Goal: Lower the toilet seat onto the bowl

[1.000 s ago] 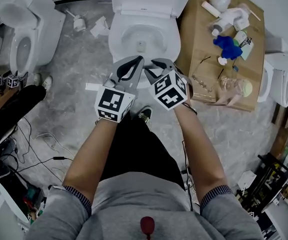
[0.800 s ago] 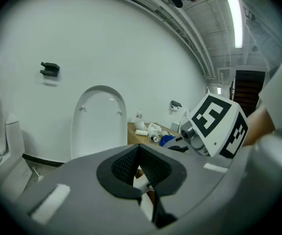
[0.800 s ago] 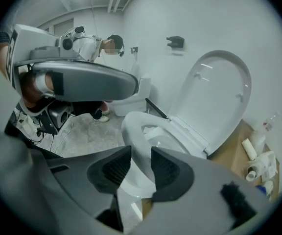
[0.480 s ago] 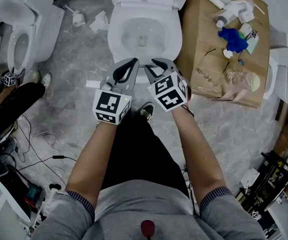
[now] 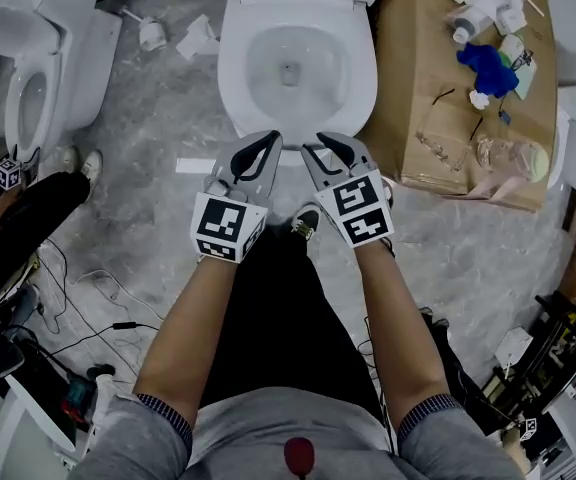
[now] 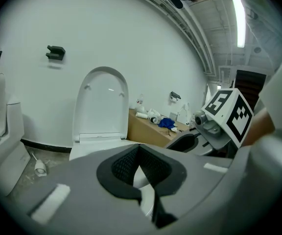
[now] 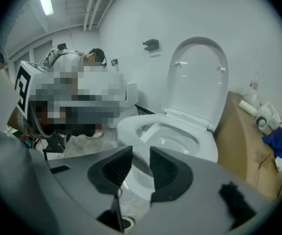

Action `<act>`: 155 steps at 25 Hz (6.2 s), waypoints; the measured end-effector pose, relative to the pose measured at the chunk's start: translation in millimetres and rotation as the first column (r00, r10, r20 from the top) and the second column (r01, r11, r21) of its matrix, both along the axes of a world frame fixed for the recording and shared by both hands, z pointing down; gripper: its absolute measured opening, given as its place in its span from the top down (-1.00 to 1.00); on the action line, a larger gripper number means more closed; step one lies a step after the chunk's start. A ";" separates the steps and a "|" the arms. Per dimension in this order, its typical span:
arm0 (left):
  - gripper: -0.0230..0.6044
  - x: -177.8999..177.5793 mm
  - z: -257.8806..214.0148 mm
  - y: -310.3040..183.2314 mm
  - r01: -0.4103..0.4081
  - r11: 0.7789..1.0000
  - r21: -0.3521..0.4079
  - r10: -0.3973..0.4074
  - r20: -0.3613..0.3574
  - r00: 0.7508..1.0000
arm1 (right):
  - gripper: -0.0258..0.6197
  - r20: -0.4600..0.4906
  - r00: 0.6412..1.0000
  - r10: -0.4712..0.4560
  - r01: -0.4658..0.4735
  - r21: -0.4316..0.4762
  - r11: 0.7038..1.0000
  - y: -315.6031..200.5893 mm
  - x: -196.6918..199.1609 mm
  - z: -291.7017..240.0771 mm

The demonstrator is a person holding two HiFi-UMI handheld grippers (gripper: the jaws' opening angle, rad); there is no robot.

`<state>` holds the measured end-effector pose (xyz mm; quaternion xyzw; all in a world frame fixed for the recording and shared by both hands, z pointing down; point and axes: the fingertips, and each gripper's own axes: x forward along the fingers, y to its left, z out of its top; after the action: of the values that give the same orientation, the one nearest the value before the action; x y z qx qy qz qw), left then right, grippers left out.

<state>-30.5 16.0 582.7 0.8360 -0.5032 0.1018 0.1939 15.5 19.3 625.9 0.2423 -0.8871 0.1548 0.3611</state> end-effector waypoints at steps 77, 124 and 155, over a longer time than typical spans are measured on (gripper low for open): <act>0.91 23.8 270.8 50.4 -0.121 0.947 -0.297 0.120 -0.020 0.993 | 0.87 0.089 0.961 0.261 -0.250 -0.118 0.961 40.5 18.1 221.8; 0.91 14.6 -379.9 18.9 -0.249 0.925 0.288 0.276 -0.054 0.960 | 0.87 0.502 0.863 -0.066 -0.131 0.347 0.929 20.6 -5.5 -425.8; 0.91 51.2 -451.8 77.9 -0.181 0.922 0.343 0.196 -0.008 0.981 | 0.88 0.511 0.824 -0.243 -0.005 0.436 0.900 74.3 27.7 -505.1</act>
<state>20.7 93.9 130.8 0.9034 -0.4260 0.0136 0.0464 43.2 93.7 120.8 0.2013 -0.9788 0.0011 0.0372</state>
